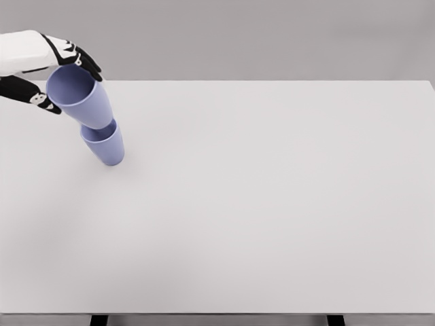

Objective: Place the right cup on the left cup with left arm

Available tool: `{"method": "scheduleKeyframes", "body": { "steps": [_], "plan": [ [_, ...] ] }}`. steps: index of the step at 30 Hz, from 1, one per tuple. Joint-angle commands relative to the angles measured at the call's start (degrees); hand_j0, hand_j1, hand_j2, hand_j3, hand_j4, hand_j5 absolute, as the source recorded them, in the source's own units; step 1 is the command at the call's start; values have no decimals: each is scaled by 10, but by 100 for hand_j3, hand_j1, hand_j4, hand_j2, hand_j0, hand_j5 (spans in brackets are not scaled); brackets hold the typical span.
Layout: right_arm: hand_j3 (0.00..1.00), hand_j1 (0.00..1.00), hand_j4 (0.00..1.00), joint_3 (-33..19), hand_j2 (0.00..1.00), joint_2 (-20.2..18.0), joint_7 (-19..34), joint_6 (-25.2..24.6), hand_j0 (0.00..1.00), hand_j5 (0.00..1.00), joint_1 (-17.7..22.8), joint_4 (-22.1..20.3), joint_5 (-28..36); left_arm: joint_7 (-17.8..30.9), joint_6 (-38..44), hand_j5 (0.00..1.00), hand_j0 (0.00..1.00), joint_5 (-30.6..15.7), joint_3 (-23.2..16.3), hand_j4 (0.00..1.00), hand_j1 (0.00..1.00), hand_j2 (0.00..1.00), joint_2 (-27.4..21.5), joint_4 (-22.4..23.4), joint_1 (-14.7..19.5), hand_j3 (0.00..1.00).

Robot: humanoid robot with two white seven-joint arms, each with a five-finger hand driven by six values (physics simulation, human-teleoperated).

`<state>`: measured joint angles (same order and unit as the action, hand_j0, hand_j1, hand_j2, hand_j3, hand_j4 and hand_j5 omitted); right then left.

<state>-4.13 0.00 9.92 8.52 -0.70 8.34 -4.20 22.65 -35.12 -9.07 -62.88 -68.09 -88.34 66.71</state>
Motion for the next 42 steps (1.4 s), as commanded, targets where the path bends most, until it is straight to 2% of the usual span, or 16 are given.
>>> {"method": "scheduleKeyframes", "body": {
  "steps": [1,8,11,16,19,42],
  "plan": [
    [100,100,100,0,100,0,0,0,100,100,0,0,0,5,1,61,61,-1,-4,61,61,61,7,21,0,61],
    [100,100,100,0,100,0,0,0,100,100,0,0,0,26,1,61,61,-1,-7,61,61,61,8,27,1,61],
    [100,100,100,0,100,0,0,0,100,100,0,0,0,35,1,61,61,1,-7,61,61,61,31,50,0,61],
    [100,100,100,0,100,0,0,0,100,100,0,0,0,35,1,61,61,2,-7,61,61,61,32,52,1,61],
    [100,100,100,0,100,0,0,0,100,100,0,0,0,35,1,61,61,2,-7,61,61,61,44,71,0,61],
    [100,100,100,0,100,0,0,0,100,100,0,0,0,34,1,61,61,6,-8,61,61,61,50,84,-12,61]
  ]
}}
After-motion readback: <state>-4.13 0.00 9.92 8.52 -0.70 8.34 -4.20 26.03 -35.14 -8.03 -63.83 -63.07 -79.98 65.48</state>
